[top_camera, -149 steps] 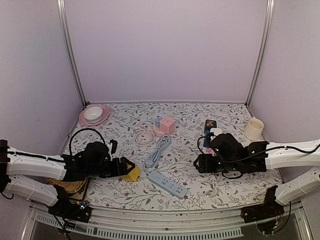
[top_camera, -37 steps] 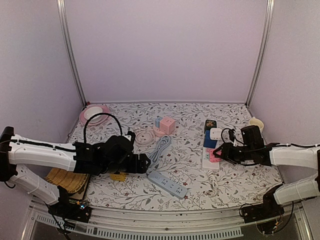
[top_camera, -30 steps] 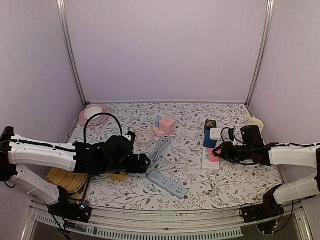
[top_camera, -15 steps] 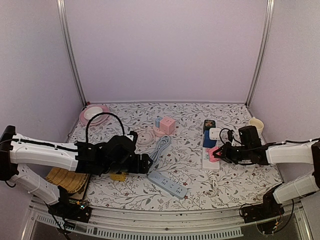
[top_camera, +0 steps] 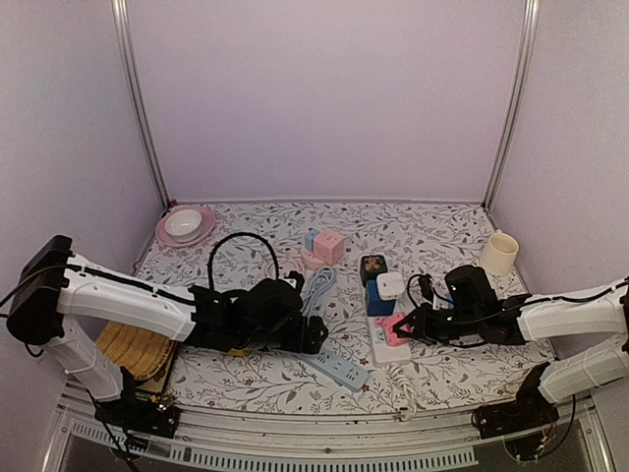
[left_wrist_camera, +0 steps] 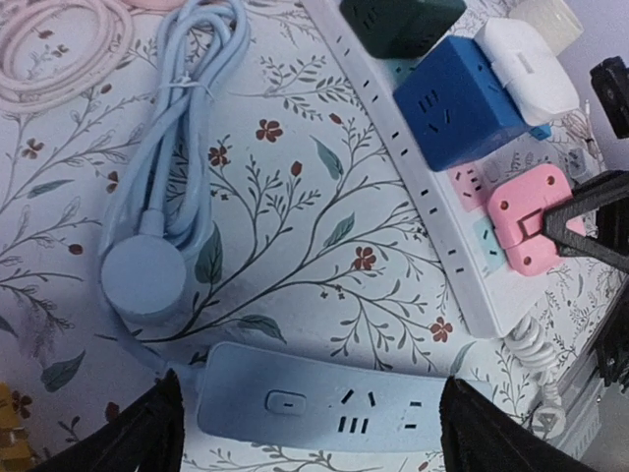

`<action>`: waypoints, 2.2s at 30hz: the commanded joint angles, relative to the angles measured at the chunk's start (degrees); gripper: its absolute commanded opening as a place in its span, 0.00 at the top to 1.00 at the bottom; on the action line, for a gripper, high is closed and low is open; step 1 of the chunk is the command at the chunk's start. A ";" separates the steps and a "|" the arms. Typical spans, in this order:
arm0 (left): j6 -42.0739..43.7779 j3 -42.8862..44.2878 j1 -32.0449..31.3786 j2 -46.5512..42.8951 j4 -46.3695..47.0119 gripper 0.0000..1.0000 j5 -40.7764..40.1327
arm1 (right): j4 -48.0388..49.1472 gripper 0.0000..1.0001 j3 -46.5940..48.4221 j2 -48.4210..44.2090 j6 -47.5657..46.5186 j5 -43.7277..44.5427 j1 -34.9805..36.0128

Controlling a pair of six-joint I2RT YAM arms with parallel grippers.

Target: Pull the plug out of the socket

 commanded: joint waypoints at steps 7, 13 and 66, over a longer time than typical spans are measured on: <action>0.86 9.01 -2.65 12.22 5.95 0.10 1.17 | 5.86 0.96 -0.51 -1.81 5.17 2.91 7.85; 1.08 12.88 -3.24 18.25 6.70 0.10 0.61 | 6.15 0.95 -1.12 -2.56 5.37 3.98 8.02; -2.43 16.10 -8.42 27.72 -8.75 0.09 -11.06 | -13.54 0.92 -2.28 -19.01 -3.13 11.46 -3.41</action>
